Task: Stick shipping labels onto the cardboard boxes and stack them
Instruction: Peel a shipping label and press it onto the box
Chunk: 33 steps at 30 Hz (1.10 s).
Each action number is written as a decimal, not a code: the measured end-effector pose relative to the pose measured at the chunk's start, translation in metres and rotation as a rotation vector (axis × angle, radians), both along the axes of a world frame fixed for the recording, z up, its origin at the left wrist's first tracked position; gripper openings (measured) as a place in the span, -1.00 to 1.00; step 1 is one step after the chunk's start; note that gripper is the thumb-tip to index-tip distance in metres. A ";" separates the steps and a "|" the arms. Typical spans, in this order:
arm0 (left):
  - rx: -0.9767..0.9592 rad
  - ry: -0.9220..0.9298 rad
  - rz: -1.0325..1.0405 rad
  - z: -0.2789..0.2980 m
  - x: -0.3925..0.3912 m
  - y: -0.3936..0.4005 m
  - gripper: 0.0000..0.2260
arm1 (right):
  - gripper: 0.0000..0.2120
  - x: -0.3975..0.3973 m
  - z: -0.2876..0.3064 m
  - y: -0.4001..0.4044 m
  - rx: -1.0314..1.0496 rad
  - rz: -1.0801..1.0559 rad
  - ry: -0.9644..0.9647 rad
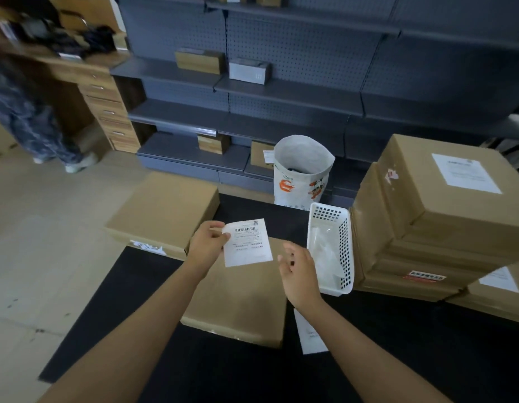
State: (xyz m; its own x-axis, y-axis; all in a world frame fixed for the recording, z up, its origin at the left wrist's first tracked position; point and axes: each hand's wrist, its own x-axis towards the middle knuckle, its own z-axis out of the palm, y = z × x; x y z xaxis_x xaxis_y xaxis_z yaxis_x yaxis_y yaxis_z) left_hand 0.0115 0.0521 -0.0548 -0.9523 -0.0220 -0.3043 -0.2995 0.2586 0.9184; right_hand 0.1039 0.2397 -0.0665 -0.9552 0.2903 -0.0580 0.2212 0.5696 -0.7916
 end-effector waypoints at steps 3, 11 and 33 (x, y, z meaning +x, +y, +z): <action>0.050 0.004 -0.024 -0.002 -0.023 -0.028 -0.84 | -0.74 -0.020 0.003 -0.030 -0.286 -0.110 -0.234; 0.070 -0.051 -0.089 -0.021 -0.046 -0.072 -0.84 | -0.87 -0.034 -0.006 -0.093 -0.500 -0.241 -0.292; -0.364 0.154 -0.391 -0.029 -0.035 -0.053 -0.69 | -0.83 -0.026 -0.008 -0.080 -0.633 -0.258 -0.260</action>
State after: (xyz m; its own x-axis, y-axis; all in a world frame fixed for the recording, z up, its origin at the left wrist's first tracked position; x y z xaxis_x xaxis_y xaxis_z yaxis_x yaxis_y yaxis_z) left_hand -0.0233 -0.0009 -0.0838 -0.9435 0.2642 -0.2000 0.0128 0.6322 0.7747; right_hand 0.0780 0.1592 -0.0742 -0.7936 0.3399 -0.5046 0.5121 -0.0747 -0.8557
